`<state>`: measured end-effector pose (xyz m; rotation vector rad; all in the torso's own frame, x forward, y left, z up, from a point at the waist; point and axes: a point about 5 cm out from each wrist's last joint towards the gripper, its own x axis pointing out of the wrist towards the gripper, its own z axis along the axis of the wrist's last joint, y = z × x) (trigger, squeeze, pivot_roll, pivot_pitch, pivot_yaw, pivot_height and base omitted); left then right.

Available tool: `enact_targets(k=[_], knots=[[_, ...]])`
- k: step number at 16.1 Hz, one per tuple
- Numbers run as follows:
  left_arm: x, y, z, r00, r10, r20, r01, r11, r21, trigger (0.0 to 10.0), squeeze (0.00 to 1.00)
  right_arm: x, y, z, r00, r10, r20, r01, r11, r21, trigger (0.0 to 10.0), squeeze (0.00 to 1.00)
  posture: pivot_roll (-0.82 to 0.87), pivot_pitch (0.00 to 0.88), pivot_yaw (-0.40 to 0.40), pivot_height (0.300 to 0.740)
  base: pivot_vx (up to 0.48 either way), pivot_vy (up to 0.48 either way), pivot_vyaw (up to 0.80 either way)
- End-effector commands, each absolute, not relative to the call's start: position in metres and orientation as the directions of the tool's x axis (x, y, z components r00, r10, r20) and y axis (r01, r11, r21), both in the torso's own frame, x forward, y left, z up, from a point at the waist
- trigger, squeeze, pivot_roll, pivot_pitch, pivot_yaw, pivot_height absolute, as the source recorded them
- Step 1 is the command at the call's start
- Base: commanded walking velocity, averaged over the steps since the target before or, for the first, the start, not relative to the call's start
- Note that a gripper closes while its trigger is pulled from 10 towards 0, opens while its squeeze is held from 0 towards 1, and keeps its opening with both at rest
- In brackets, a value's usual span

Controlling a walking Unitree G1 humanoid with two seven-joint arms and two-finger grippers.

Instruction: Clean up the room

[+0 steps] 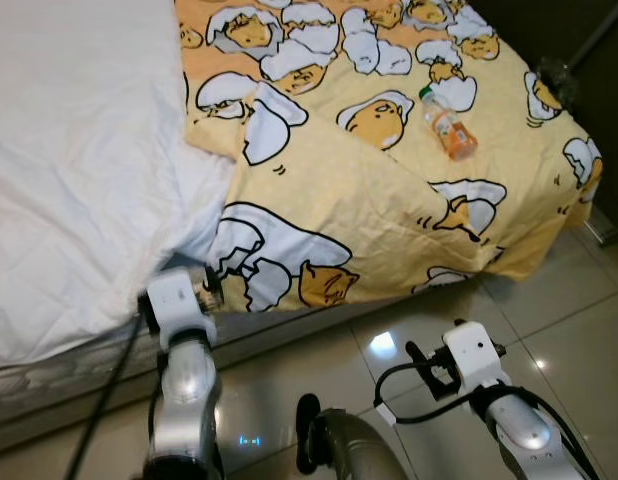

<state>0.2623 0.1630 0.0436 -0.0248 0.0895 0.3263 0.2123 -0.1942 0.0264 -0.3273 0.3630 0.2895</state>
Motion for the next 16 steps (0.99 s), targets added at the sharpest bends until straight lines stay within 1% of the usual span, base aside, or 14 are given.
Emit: enact_targets(k=[1,3,6,7,10,11,12,13,14,16], knots=[[0.264,0.153,0.042,0.952,0.288,-0.105,-0.291,0.957,-0.011,10.0,0.00,0.211,-0.200,0.023,0.890,0.207,-0.405,-0.331,0.905,-0.265,10.0,0.00,-0.19,0.217,-0.144,0.736,0.000,0.000,0.00],[0.273,0.153,0.039,0.944,0.306,-0.124,-0.312,0.950,-0.033,10.0,0.00,0.213,-0.199,0.024,0.889,0.215,-0.404,-0.340,0.901,-0.269,10.0,0.00,-0.19,0.207,-0.152,0.736,0.000,0.000,0.00],[0.284,0.148,0.044,0.950,0.289,-0.119,-0.297,0.954,-0.050,10.0,0.00,0.214,-0.200,0.024,0.889,0.217,-0.403,-0.342,0.899,-0.272,10.0,0.00,-0.20,0.199,-0.155,0.736,0.000,0.000,0.00],[0.293,0.147,0.047,0.951,0.284,-0.120,-0.292,0.955,-0.051,10.0,0.00,0.214,-0.201,0.024,0.889,0.216,-0.403,-0.343,0.898,-0.276,10.0,0.00,-0.20,0.195,-0.156,0.736,0.000,0.000,0.00],[0.308,0.151,0.049,0.948,0.292,-0.125,-0.299,0.954,-0.035,10.0,0.00,0.214,-0.202,0.024,0.890,0.214,-0.402,-0.342,0.897,-0.280,10.0,0.00,-0.21,0.192,-0.156,0.736,0.000,0.000,0.00],[0.313,0.157,0.050,0.942,0.307,-0.136,-0.312,0.950,-0.021,10.0,0.00,0.215,-0.202,0.024,0.891,0.214,-0.402,-0.342,0.897,-0.281,10.0,0.00,-0.21,0.194,-0.156,0.736,0.000,0.000,0.00],[0.314,0.160,0.048,0.936,0.319,-0.150,-0.326,0.945,-0.023,1.5,0.00,0.214,-0.202,0.024,0.890,0.214,-0.402,-0.342,0.897,-0.281,10.0,0.00,-0.21,0.194,-0.156,0.736,0.000,0.000,0.00],[0.316,0.165,0.046,0.925,0.337,-0.176,-0.346,0.938,-0.025,0.0,0.00,0.213,-0.202,0.023,0.889,0.214,-0.404,-0.343,0.896,-0.280,10.0,0.00,-0.21,0.199,-0.156,0.736,0.000,0.000,0.00],[0.317,0.174,0.040,0.906,0.360,-0.223,-0.375,0.927,-0.028,0.0,0.00,0.212,-0.201,0.022,0.888,0.216,-0.407,-0.346,0.896,-0.279,10.0,0.00,-0.21,0.202,-0.156,0.736,0.000,0.000,0.00],[0.316,0.181,0.035,0.885,0.384,-0.262,-0.406,0.913,-0.034,0.0,0.00,0.212,-0.201,0.022,0.887,0.216,-0.409,-0.346,0.896,-0.278,10.0,0.00,-0.22,0.209,-0.156,0.736,0.000,0.000,0.00]])
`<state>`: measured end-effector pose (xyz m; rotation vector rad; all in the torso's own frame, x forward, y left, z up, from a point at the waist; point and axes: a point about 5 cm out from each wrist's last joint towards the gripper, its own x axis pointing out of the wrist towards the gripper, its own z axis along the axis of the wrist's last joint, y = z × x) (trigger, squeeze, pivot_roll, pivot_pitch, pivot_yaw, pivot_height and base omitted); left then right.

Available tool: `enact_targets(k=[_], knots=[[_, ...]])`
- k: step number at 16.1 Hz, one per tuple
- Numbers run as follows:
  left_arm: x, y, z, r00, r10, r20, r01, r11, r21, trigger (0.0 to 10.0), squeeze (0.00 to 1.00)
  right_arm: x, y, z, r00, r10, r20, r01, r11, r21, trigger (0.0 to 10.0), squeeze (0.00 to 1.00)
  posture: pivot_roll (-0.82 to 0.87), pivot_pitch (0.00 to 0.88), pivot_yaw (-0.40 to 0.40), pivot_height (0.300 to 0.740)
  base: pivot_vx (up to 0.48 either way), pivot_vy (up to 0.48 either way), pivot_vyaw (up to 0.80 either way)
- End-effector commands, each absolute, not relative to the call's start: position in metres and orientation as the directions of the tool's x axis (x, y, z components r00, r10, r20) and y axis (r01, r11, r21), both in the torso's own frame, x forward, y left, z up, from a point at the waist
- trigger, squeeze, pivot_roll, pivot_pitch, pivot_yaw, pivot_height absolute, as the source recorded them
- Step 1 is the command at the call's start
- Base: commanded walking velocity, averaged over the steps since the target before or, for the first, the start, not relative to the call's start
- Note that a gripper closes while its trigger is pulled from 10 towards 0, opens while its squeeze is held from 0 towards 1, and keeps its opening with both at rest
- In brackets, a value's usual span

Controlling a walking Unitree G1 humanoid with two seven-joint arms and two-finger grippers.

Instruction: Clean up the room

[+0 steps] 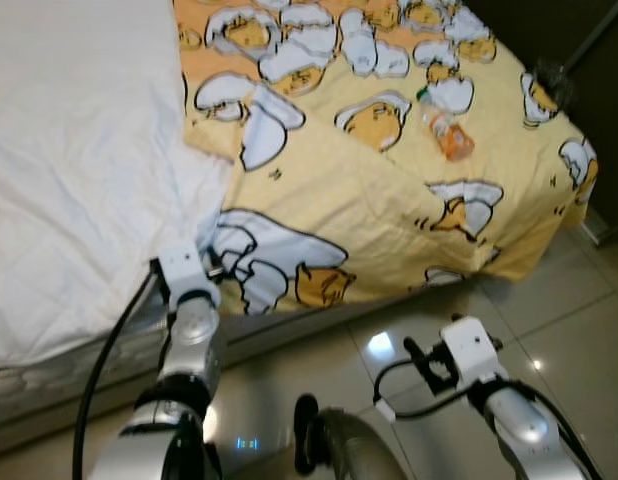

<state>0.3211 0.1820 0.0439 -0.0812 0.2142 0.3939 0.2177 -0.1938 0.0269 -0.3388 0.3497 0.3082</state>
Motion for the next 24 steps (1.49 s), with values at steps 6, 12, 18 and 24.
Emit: enact_targets(k=[6,12,18,24], knots=[[0.306,0.200,0.024,0.837,0.443,-0.323,-0.502,0.856,-0.127,0.0,0.00,0.209,-0.203,0.021,0.885,0.210,-0.416,-0.345,0.896,-0.280,10.0,0.00,-0.22,0.219,-0.158,0.736,0.000,0.000,0.00],[0.307,0.166,0.018,0.890,0.297,-0.345,-0.409,0.856,-0.317,0.0,0.00,0.210,-0.206,0.022,0.880,0.213,-0.425,-0.354,0.891,-0.285,10.0,0.00,-0.22,0.220,-0.166,0.736,0.000,0.000,0.00],[0.280,0.129,-0.010,0.908,0.077,-0.412,-0.164,0.970,-0.180,0.0,0.00,0.206,-0.207,0.018,0.873,0.210,-0.440,-0.356,0.891,-0.282,10.0,0.00,-0.21,0.221,-0.156,0.736,0.000,0.000,0.00],[0.253,0.060,-0.008,0.913,-0.280,-0.298,0.251,0.959,-0.131,0.0,0.00,0.201,-0.209,0.011,0.853,0.211,-0.478,-0.377,0.882,-0.284,10.0,0.00,-0.19,0.227,-0.149,0.736,0.000,0.000,0.00]])
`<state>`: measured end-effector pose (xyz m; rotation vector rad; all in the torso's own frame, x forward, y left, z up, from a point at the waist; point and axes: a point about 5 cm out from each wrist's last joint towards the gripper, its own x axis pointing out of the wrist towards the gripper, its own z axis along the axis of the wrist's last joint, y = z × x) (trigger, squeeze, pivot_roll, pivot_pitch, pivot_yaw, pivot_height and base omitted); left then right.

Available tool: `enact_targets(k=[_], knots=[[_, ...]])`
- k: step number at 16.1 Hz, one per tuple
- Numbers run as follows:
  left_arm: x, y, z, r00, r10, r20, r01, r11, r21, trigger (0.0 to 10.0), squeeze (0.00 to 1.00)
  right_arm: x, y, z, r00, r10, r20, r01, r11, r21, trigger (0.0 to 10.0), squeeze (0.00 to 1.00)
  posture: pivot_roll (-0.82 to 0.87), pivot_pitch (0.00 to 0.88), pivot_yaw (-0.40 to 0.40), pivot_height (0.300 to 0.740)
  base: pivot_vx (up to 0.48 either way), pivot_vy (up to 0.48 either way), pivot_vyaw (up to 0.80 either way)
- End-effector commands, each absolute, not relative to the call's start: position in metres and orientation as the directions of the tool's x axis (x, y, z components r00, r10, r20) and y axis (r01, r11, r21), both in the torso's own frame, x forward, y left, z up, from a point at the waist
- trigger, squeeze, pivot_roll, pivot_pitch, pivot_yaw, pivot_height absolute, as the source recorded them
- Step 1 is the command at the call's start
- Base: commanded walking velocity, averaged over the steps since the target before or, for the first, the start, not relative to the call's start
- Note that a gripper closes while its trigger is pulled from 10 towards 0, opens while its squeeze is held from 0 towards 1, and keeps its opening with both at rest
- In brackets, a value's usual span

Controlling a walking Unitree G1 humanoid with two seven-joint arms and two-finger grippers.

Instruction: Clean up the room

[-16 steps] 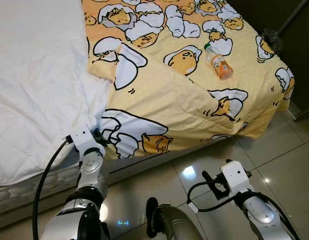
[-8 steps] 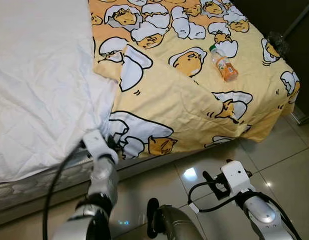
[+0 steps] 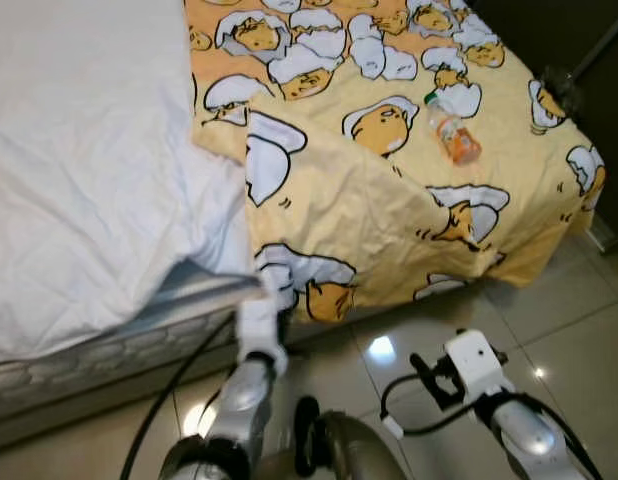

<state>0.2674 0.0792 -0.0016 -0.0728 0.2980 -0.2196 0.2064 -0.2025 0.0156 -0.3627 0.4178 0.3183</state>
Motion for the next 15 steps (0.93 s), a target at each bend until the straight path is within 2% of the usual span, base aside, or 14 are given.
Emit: enact_targets(k=[1,2,3,4,5,6,8,11,14,15], knots=[[0.257,0.063,-0.004,0.923,-0.269,-0.276,0.267,0.963,-0.047,0.0,0.00,0.201,-0.209,0.011,0.852,0.213,-0.478,-0.378,0.881,-0.283,10.0,0.00,-0.19,0.227,-0.150,0.736,0.000,0.000,0.00],[0.258,0.065,-0.002,0.928,-0.259,-0.268,0.261,0.965,-0.028,0.0,0.00,0.201,-0.208,0.011,0.852,0.213,-0.478,-0.379,0.881,-0.282,10.0,0.00,-0.19,0.227,-0.150,0.736,0.000,0.000,0.00],[0.268,0.084,0.015,0.962,-0.224,-0.158,0.249,0.956,0.155,10.0,0.00,0.201,-0.208,0.011,0.851,0.217,-0.478,-0.383,0.880,-0.282,10.0,0.00,-0.19,0.225,-0.150,0.736,0.000,0.000,0.00],[0.270,0.088,0.020,0.966,-0.223,-0.130,0.245,0.949,0.197,10.0,0.00,0.201,-0.207,0.011,0.851,0.218,-0.478,-0.383,0.880,-0.282,10.0,0.00,-0.19,0.225,-0.150,0.736,0.000,0.000,0.00],[0.276,0.111,0.035,0.984,-0.167,-0.061,0.178,0.941,0.289,10.0,0.00,0.201,-0.208,0.010,0.849,0.218,-0.482,-0.386,0.879,-0.282,10.0,0.00,-0.19,0.225,-0.150,0.736,0.000,0.000,0.00],[0.277,0.121,0.040,0.990,-0.136,-0.039,0.141,0.938,0.317,10.0,1.00,0.201,-0.208,0.009,0.848,0.219,-0.483,-0.387,0.878,-0.281,10.0,0.00,-0.19,0.225,-0.150,0.736,0.000,0.000,0.00],[0.273,0.146,0.048,0.998,-0.056,-0.014,0.058,0.919,0.391,10.0,1.00,0.200,-0.207,0.007,0.843,0.222,-0.490,-0.393,0.876,-0.280,10.0,0.00,-0.18,0.225,-0.149,0.736,0.000,0.000,0.00],[0.254,0.166,0.044,0.998,0.032,-0.049,-0.013,0.938,0.346,10.0,1.00,0.200,-0.207,0.006,0.841,0.224,-0.492,-0.395,0.876,-0.277,10.0,0.00,-0.17,0.223,-0.144,0.736,0.000,0.000,0.00],[0.225,0.141,0.028,0.984,-0.091,-0.155,0.124,0.967,0.221,10.0,1.00,0.199,-0.205,0.007,0.843,0.235,-0.485,-0.398,0.878,-0.267,10.0,0.00,-0.16,0.213,-0.137,0.736,0.000,0.000,0.00],[0.210,0.124,0.024,0.968,-0.162,-0.190,0.194,0.968,0.162,10.0,1.00,0.199,-0.206,0.006,0.841,0.235,-0.487,-0.399,0.877,-0.267,10.0,0.00,-0.16,0.207,-0.134,0.736,0.000,0.000,0.00]])
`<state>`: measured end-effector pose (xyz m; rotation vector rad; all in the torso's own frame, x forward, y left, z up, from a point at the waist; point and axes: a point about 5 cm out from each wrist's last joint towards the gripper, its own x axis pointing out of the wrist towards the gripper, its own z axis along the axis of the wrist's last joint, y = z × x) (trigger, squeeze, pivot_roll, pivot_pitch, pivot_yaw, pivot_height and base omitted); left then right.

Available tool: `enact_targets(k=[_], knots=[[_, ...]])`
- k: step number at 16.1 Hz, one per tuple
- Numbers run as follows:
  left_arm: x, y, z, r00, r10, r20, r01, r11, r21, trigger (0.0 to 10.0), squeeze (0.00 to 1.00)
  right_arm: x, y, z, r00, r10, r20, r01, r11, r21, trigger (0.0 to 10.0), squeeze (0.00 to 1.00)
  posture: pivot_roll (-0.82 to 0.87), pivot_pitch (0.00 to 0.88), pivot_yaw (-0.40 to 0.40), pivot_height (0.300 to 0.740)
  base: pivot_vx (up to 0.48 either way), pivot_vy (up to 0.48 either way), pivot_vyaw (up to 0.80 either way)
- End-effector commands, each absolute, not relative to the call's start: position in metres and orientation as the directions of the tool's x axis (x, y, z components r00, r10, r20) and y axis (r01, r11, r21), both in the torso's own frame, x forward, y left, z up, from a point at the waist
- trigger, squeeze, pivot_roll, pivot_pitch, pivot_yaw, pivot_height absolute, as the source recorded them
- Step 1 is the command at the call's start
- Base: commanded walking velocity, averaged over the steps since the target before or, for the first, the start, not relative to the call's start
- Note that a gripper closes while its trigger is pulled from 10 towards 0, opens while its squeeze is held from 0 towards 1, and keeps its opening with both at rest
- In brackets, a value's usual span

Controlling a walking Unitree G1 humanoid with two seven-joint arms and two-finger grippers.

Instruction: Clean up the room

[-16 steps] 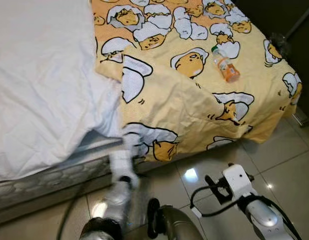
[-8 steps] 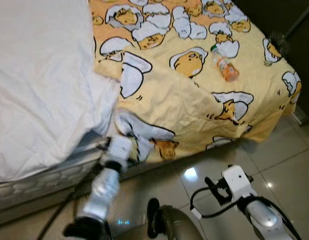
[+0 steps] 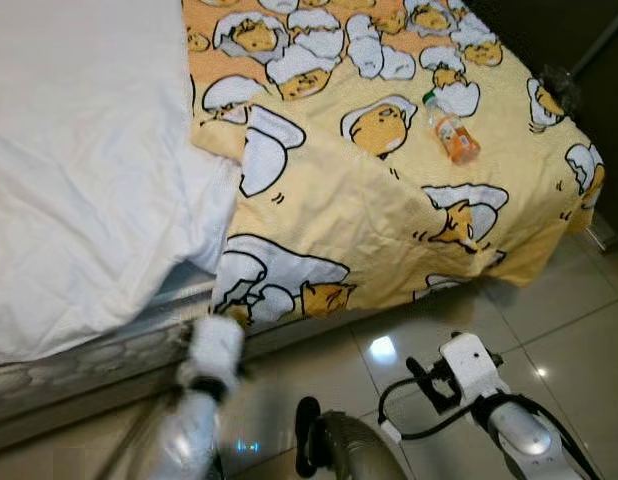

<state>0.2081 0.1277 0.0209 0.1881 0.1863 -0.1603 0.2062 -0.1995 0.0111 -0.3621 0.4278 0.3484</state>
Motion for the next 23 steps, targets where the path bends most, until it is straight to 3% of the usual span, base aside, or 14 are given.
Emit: enact_targets(k=[1,4,9,14,15,16,19,23], knots=[[0.203,0.113,0.023,0.959,-0.192,-0.210,0.224,0.964,0.141,10.0,1.00,0.199,-0.207,0.005,0.841,0.233,-0.489,-0.399,0.878,-0.267,10.0,0.00,-0.16,0.207,-0.134,0.736,0.000,0.000,0.00],[0.229,0.147,0.021,0.977,-0.002,-0.215,0.041,0.983,0.178,10.0,1.00,0.201,-0.205,0.004,0.840,0.236,-0.488,-0.400,0.877,-0.265,10.0,0.00,-0.15,0.194,-0.135,0.736,0.000,0.000,0.00],[0.267,0.178,0.009,0.935,0.165,-0.313,-0.100,0.972,0.212,10.0,1.00,0.204,-0.204,0.005,0.844,0.242,-0.479,-0.404,0.874,-0.269,10.0,0.00,-0.18,0.183,-0.140,0.736,0.000,0.000,0.00],[0.283,0.183,0.005,0.922,0.210,-0.325,-0.106,0.945,0.310,10.0,1.00,0.200,-0.206,0.005,0.843,0.238,-0.482,-0.402,0.874,-0.272,10.0,0.00,-0.20,0.200,-0.147,0.736,0.000,0.000,0.00],[0.290,0.189,0.012,0.923,0.251,-0.291,-0.152,0.934,0.323,10.0,0.84,0.200,-0.206,0.005,0.843,0.238,-0.483,-0.403,0.873,-0.273,10.0,0.00,-0.20,0.202,-0.147,0.736,0.000,0.000,0.00],[0.294,0.192,0.017,0.926,0.270,-0.262,-0.181,0.930,0.319,10.0,0.00,0.199,-0.207,0.006,0.843,0.238,-0.483,-0.404,0.873,-0.275,10.0,0.00,-0.21,0.206,-0.147,0.736,0.000,0.000,0.00],[0.299,0.193,0.030,0.947,0.277,-0.164,-0.220,0.929,0.298,10.0,0.00,0.198,-0.210,0.006,0.845,0.228,-0.484,-0.397,0.873,-0.282,10.0,0.00,-0.21,0.208,-0.142,0.736,0.000,0.000,0.00],[0.295,0.189,0.019,0.927,0.288,-0.239,-0.259,0.955,0.146,10.0,0.00,0.195,-0.209,0.004,0.838,0.231,-0.494,-0.404,0.872,-0.276,10.0,0.00,-0.21,0.217,-0.147,0.736,0.000,0.000,0.00]])
